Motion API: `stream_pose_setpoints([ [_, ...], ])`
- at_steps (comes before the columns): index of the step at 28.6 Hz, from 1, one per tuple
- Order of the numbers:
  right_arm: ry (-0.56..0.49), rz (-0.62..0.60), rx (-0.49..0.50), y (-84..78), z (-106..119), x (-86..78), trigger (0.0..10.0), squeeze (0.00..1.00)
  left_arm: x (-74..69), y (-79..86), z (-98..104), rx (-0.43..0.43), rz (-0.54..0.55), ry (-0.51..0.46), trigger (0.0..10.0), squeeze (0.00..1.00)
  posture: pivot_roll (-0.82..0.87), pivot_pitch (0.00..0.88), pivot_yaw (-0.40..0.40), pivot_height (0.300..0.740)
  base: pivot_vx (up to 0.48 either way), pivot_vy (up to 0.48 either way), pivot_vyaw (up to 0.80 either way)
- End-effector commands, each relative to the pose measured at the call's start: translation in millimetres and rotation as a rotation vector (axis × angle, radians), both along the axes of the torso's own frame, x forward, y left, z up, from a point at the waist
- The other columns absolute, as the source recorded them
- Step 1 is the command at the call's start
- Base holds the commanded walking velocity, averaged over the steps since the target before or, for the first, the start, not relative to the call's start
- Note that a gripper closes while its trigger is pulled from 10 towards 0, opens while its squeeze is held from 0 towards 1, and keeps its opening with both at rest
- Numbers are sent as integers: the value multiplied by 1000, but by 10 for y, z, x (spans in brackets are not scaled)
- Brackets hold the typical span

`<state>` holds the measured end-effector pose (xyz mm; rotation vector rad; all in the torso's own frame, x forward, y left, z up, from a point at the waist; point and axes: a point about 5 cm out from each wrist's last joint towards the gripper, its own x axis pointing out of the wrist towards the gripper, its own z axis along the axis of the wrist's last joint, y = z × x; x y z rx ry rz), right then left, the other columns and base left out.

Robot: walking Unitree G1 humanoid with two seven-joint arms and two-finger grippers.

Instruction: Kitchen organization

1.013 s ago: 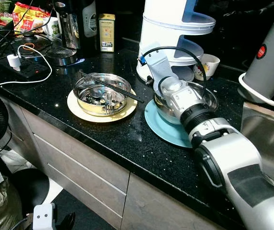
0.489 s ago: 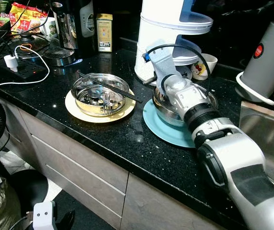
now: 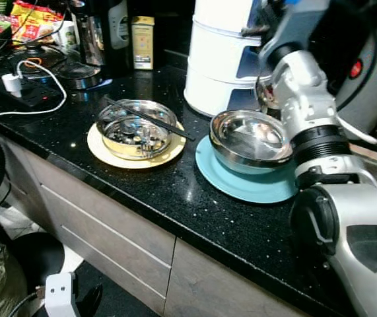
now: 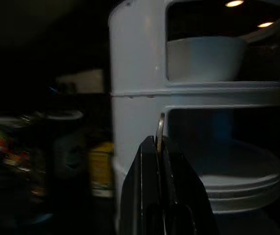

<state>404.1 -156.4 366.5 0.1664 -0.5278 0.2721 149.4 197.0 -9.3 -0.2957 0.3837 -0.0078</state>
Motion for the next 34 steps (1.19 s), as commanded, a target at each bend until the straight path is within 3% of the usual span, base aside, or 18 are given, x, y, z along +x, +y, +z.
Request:
stream_pose_setpoints([
  [1,-24,78,66,-12,45,-41,10000,0,-31,15,-30,5,-13,16,10000,0,107,0,-68,740,0,0,-800],
  [6,-43,135,165,-81,98,-81,10000,0,-42,-67,-17,-39,-109,-2,10000,0,102,0,-62,740,0,0,-800],
  [11,-64,117,192,-161,151,-104,10000,0,-100,-182,-44,-81,-222,22,10000,0,102,0,-61,740,0,0,-800],
  [20,-59,52,175,-245,174,-104,10000,0,-72,-160,-67,-65,-210,28,10000,0,102,0,-60,740,0,0,-800],
  [23,-7,-85,70,-314,121,-62,10000,0,-82,-154,-96,-73,-222,45,10000,0,102,0,-60,740,0,0,-800],
  [26,20,-140,11,-323,78,-40,10000,0,-92,-161,-111,-78,-243,57,10000,0,102,0,-60,740,0,0,-800],
  [27,64,-215,-95,-311,-9,-3,10000,0,-121,-182,-145,-81,-289,80,10000,0,95,0,-57,740,0,0,-800],
  [34,107,-198,-202,-176,-165,32,10000,0,-178,-237,-167,-76,-340,85,10000,0,89,0,-55,740,0,0,-343],
])
